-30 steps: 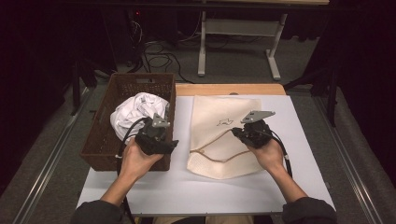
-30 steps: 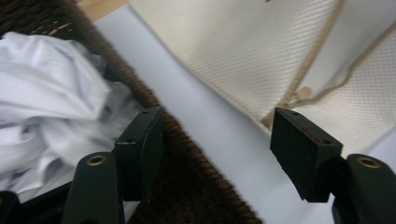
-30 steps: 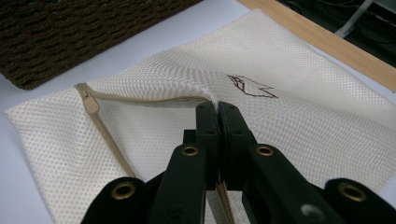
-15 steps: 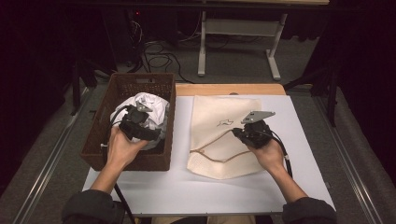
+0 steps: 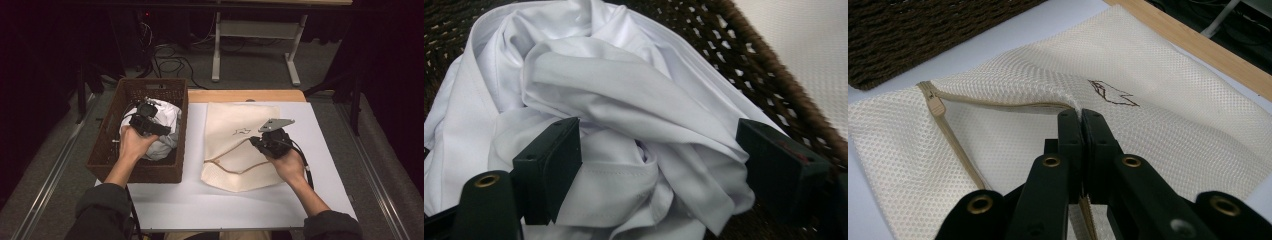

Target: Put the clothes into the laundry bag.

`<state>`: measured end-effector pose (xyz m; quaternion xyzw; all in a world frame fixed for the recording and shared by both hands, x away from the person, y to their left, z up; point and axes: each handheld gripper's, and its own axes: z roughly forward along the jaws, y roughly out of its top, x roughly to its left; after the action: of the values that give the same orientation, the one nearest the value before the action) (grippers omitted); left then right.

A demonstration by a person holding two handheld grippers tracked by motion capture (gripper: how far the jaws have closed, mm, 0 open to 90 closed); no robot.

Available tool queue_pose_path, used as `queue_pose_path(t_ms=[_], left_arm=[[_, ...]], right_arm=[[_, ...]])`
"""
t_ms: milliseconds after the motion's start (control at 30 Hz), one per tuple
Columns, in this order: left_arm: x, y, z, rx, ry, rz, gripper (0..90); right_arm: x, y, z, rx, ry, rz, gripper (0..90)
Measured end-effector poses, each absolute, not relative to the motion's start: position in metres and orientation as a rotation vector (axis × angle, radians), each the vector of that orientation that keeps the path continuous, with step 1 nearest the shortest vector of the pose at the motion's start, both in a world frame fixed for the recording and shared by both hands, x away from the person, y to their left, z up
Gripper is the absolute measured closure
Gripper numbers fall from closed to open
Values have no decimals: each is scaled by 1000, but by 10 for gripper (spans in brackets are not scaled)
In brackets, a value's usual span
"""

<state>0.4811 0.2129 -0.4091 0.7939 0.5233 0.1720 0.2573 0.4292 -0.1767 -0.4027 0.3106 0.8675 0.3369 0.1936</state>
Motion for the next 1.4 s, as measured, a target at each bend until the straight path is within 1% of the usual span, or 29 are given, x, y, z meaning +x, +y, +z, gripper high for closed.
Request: queue_pose_path(t_ms=[100, 200, 300, 367, 400, 467, 633, 767, 833, 967, 1067, 1133, 1200, 1400], left_arm=[[489, 217, -415, 2163, 1462, 451, 162], [494, 222, -422, 2183, 1471, 393, 122], [496, 227, -427, 2199, 1480, 387, 101], [497, 233, -428, 2179, 1495, 394, 80], [498, 235, -428, 2170, 1502, 401, 64], [499, 242, -430, 2153, 1536, 416, 0], [506, 247, -440, 2132, 1569, 347, 0], [510, 244, -447, 2146, 1555, 362, 0], [510, 246, -449, 2110, 1553, 392, 0], [511, 249, -452, 2089, 1557, 371, 0], [513, 249, -457, 2105, 1571, 327, 0], [514, 249, -461, 2096, 1600, 267, 0], [514, 250, -462, 2098, 1614, 235, 0], [513, 247, -466, 2110, 1624, 222, 3]], right_arm=[[430, -177, -404, 877, 2435, 944, 891], [429, -176, -405, 865, 2415, 948, 891], [428, -175, -405, 855, 2410, 941, 890], [428, -176, -405, 852, 2418, 932, 890], [428, -177, -405, 855, 2417, 928, 890], [427, -177, -405, 857, 2405, 935, 888], [426, -175, -405, 850, 2397, 925, 887], [427, -178, -405, 865, 2392, 930, 887], [427, -178, -406, 860, 2386, 933, 887], [426, -178, -406, 858, 2391, 921, 887], [426, -180, -405, 867, 2388, 928, 887], [426, -180, -405, 868, 2385, 930, 884], [425, -180, -405, 868, 2386, 924, 884], [424, -182, -404, 862, 2393, 922, 885]])
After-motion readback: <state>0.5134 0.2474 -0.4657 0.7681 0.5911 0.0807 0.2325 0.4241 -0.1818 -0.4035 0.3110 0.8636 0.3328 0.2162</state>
